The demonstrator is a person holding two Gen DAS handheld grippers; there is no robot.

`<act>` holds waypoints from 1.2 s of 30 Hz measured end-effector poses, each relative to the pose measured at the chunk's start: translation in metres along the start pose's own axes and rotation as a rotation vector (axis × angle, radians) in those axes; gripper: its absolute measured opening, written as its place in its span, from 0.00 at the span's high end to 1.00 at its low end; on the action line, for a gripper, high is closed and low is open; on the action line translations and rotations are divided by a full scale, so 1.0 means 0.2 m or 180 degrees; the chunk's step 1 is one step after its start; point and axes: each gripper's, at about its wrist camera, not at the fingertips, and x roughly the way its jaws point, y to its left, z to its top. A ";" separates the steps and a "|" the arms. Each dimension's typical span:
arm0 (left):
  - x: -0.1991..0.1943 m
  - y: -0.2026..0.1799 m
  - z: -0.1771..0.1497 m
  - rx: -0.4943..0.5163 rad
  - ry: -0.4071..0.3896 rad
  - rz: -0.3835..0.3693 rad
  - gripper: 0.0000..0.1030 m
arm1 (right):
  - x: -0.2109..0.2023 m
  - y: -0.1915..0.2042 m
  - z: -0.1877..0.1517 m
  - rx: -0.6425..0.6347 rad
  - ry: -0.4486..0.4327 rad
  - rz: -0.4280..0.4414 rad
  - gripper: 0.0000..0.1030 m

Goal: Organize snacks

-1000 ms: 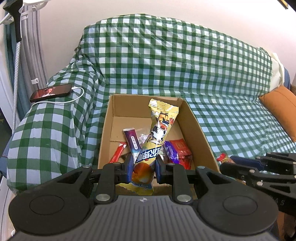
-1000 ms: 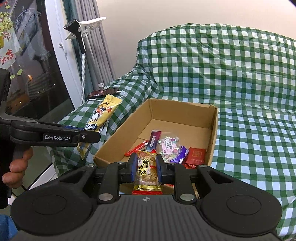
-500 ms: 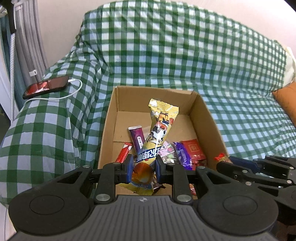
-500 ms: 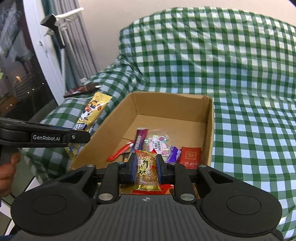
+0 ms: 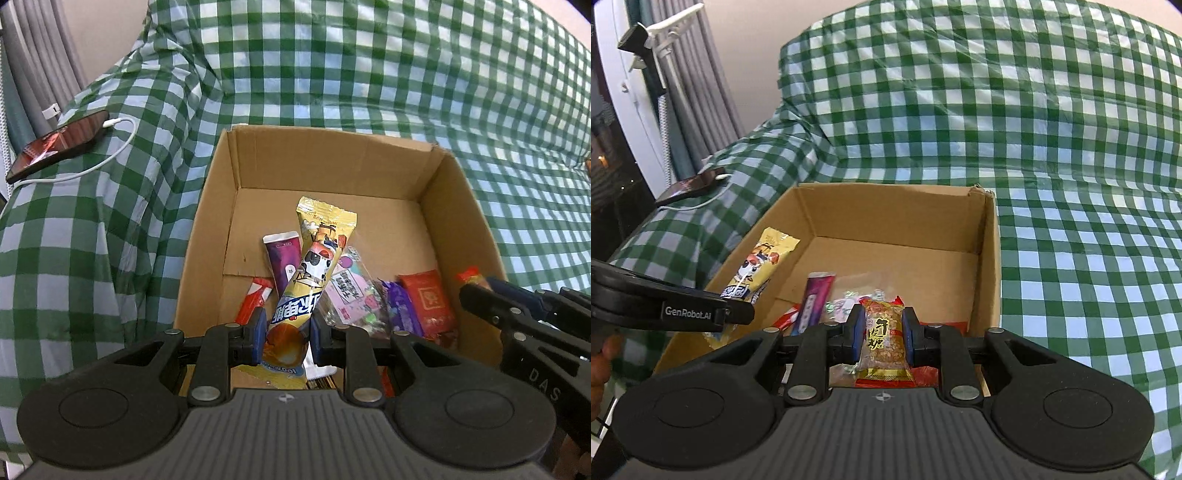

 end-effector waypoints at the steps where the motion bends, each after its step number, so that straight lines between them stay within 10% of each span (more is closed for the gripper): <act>1: 0.01 0.00 0.00 0.0004 0.0011 0.0007 0.74 | 0.02 -0.01 0.00 0.0007 0.0010 -0.0005 0.77; 9: 0.12 -0.02 0.06 0.0056 0.0064 0.0033 0.69 | 0.12 -0.07 0.03 0.0090 0.0030 -0.0047 0.76; 11: 0.13 -0.03 0.07 0.0107 0.0026 0.0035 0.07 | 0.11 -0.10 0.07 0.0217 0.0010 -0.0072 0.46; 12: 0.11 -0.03 0.07 0.0094 -0.0032 0.0093 0.00 | 0.11 -0.11 0.09 0.0299 -0.0010 -0.0086 0.37; 23: -0.14 0.00 -0.05 0.0010 -0.0155 0.0148 0.00 | -0.19 0.01 0.05 0.0336 -0.0185 -0.0140 0.04; 36: -0.50 0.00 -0.47 0.0127 -0.0146 0.0477 0.00 | -0.58 0.39 -0.27 0.0035 -0.0218 -0.0314 0.00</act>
